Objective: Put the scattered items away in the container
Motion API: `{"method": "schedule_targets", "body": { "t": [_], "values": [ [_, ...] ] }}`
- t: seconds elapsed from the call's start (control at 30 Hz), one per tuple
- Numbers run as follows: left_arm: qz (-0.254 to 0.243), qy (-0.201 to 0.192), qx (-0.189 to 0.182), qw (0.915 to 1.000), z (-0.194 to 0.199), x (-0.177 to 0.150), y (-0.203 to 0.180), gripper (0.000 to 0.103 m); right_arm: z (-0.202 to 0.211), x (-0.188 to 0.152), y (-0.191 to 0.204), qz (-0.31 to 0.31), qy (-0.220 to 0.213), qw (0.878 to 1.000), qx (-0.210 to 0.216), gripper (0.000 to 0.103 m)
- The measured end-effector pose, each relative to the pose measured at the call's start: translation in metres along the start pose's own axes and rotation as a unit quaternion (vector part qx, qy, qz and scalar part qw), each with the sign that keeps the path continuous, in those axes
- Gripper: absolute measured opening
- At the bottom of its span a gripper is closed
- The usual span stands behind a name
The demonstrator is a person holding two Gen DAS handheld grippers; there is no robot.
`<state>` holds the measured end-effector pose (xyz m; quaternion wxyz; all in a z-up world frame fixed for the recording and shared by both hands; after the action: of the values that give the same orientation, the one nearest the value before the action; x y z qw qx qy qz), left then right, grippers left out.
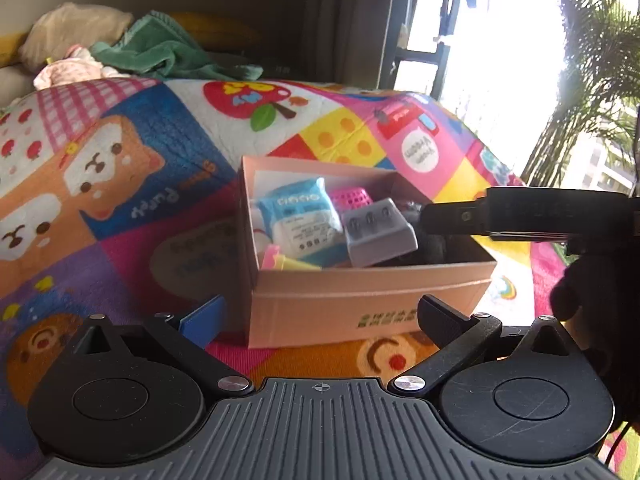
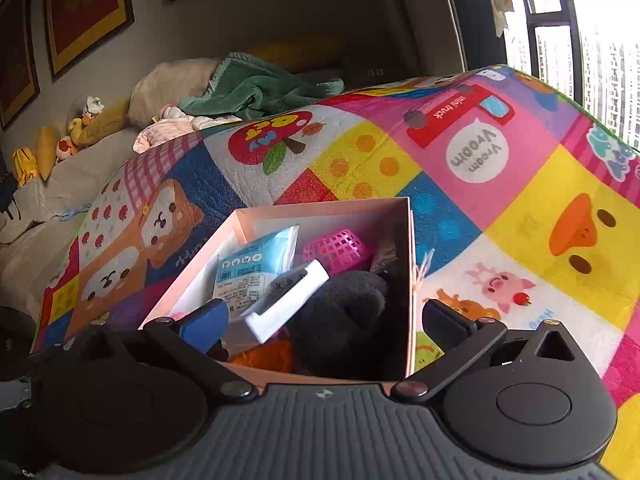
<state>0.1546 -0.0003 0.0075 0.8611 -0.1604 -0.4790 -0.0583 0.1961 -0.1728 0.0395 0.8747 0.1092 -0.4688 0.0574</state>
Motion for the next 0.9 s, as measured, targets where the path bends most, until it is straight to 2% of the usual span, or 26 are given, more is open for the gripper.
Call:
{"method": "schedule_targets", "body": {
  "t": [0.07,0.2,0.3,0.37,0.5,0.63,0.9],
  "values": [
    [0.001,0.017,0.027,0.9995,0.005,-0.012,-0.004,0.103,0.017,-0.014,-0.006,0.003,0.002,1.000,-0.013,0.103],
    [-0.014,0.050,0.089,0.9947,0.008,-0.033,-0.013,0.103,0.031,-0.060,-0.011,0.029,0.053,0.998,-0.032,0.103],
    [-0.025,0.078,0.107,0.9909,0.001,-0.045,-0.018,0.103,0.032,-0.095,-0.011,0.062,0.074,0.994,-0.056,0.103],
    [-0.027,0.072,0.122,0.9895,-0.003,-0.050,-0.016,0.103,0.030,-0.107,-0.009,0.082,0.082,0.991,-0.069,0.103],
    [-0.018,0.070,0.136,0.9880,-0.005,-0.050,-0.015,0.103,0.023,-0.104,-0.020,0.054,0.086,0.992,-0.073,0.103],
    [-0.018,0.069,0.138,0.9879,-0.005,-0.050,-0.015,0.103,0.010,-0.096,-0.027,0.050,0.062,0.994,-0.081,0.103],
    [-0.022,0.070,0.140,0.9875,-0.006,-0.049,-0.017,0.103,0.006,-0.094,-0.028,0.040,0.056,0.993,-0.096,0.103]
  ]
}}
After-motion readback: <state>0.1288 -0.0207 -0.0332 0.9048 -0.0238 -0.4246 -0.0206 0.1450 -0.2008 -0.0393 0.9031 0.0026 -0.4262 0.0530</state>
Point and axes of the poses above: each gripper's, at about its wrist camera, not at the fingertips, and z roughly against the way its jaws point, y to its left, x to its top, the point moved 6 cm from there along -z, roughly the way its jaws point, and after that the axes turned 5 degrees about -x, right-handed, at the moved point
